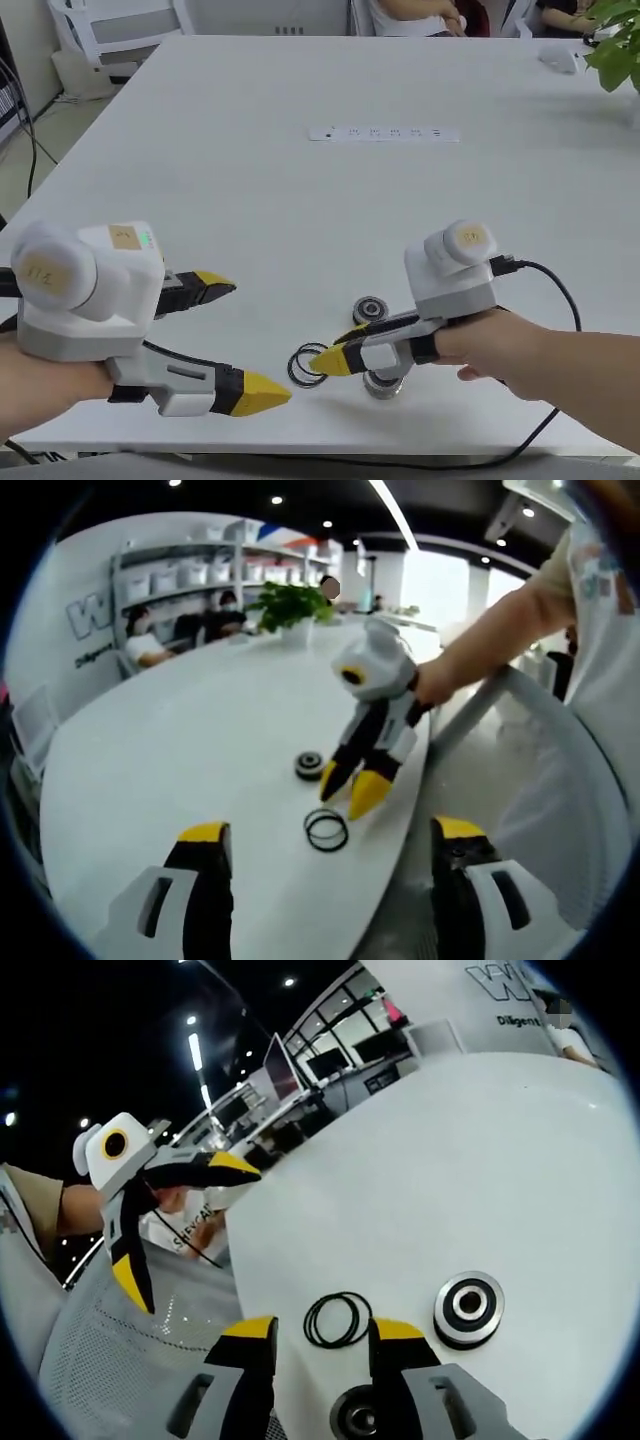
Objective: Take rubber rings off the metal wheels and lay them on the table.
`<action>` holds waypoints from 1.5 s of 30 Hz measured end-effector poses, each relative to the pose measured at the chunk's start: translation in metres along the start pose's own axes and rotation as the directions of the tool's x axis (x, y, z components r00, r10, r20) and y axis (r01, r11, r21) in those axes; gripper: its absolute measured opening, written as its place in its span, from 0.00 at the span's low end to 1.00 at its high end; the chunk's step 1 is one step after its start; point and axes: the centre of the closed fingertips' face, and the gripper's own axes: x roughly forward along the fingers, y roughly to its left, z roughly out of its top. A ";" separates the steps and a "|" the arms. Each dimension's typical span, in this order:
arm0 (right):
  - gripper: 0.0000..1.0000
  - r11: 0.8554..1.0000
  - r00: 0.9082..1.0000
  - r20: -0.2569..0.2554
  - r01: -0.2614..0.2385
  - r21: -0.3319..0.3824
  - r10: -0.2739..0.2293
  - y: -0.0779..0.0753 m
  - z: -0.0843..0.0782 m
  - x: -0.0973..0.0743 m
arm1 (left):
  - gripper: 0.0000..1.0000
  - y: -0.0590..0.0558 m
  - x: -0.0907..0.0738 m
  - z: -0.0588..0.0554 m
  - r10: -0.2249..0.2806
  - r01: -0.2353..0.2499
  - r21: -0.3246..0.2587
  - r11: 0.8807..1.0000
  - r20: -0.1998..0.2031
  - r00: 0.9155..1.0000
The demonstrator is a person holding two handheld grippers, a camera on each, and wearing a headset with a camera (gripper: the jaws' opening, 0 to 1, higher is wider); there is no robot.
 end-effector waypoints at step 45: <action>0.43 0.989 0.988 0.103 0.122 -0.083 -0.113 -0.042 0.015 -0.058 | 0.76 0.023 0.051 0.023 -0.022 0.023 0.034 0.999 -0.018 1.000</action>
